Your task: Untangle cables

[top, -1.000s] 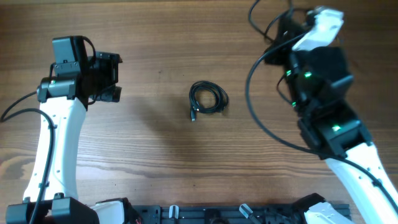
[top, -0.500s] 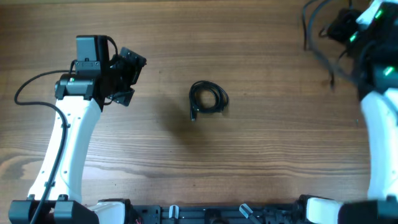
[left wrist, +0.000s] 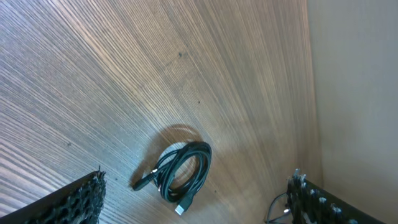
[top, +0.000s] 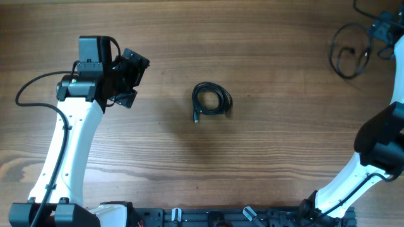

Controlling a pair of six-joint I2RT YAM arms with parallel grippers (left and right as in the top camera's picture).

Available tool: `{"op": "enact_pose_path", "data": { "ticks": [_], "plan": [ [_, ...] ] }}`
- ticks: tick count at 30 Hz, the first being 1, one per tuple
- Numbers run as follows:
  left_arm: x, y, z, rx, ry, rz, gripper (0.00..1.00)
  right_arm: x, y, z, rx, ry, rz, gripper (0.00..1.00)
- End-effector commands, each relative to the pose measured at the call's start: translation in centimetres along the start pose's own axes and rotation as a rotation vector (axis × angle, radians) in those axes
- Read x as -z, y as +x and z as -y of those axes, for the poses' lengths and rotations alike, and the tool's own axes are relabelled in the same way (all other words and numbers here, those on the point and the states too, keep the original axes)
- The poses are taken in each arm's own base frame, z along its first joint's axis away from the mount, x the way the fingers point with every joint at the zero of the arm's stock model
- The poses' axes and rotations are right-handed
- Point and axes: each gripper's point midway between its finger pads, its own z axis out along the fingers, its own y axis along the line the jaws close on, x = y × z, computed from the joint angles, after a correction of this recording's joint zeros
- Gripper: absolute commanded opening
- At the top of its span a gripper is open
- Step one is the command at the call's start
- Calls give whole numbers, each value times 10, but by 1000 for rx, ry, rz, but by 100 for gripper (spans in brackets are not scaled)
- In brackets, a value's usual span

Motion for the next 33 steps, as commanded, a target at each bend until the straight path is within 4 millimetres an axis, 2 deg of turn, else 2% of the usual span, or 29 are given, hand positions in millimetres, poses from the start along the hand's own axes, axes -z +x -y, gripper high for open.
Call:
{"op": "enact_pose_path", "data": {
  "ticks": [1, 4, 5, 7, 9, 10, 11, 14, 15, 16, 18, 19, 20, 21, 23, 24, 26, 28, 29, 30, 31, 33],
  "plan": [
    [-1, 6, 3, -44, 0, 0, 96, 5, 5, -18, 69, -127, -31, 96],
    [-2, 11, 5, -56, 1, -8, 96, 23, 31, -77, 60, -488, -147, 100],
    [-2, 11, 5, -56, 1, -9, 96, 26, 46, -85, 28, -527, -217, 99],
    [-2, 11, 5, -56, 1, -8, 96, 24, 71, -82, -9, -502, -318, 100],
    [-2, 11, 5, -56, 1, -9, 96, 17, 88, -60, -12, -365, -379, 99],
    [-2, 11, 5, -56, 1, -9, 96, 16, 93, -52, 0, -318, -394, 91],
    [-2, 11, 5, -56, 1, -9, 96, 16, 100, -43, 18, -273, -416, 89],
    [-2, 11, 5, -57, 1, -8, 96, 3, 114, -31, 79, -215, -430, 90],
    [-2, 11, 5, -56, 1, -8, 96, -9, 121, -21, 89, -152, -423, 90],
    [-2, 11, 5, -56, 1, -8, 96, -17, 124, -18, 91, -137, -410, 88],
    [-2, 11, 5, -56, 1, -8, 96, -32, 136, -14, 81, -130, -413, 66],
    [-2, 11, 5, -56, 1, -8, 96, -37, 141, -12, 76, -127, -415, 64],
    [-2, 11, 5, -56, 1, -8, 97, -44, 143, -10, 67, -125, -406, 53],
    [-2, 11, 5, -56, 1, -8, 96, -45, 141, -8, 60, -126, -397, 37],
    [-2, 10, 5, -57, -1, -5, 96, -44, 124, -15, 30, -181, -350, 8],
    [-2, 10, 5, -57, -1, -5, 96, -42, 112, -19, 20, -204, -320, 4],
    [-2, 10, 5, -57, -1, -4, 97, -28, 68, -27, -8, -255, -216, 4],
    [-2, 9, 4, -57, -4, 2, 96, 5, -3, -35, -87, -332, -51, 4],
    [-2, 9, 4, -56, -4, 2, 96, 18, -25, -38, -91, -369, 13, 4],
    [-2, 9, 4, -56, -4, 2, 96, 37, -57, -38, -91, -389, 110, 4],
    [-2, 9, 4, -56, -4, 2, 96, 43, -73, -38, -76, -396, 171, 4],
    [-2, 9, 4, -56, -4, 2, 96, 37, -76, -38, -83, -393, 186, 4]
  ]
}}
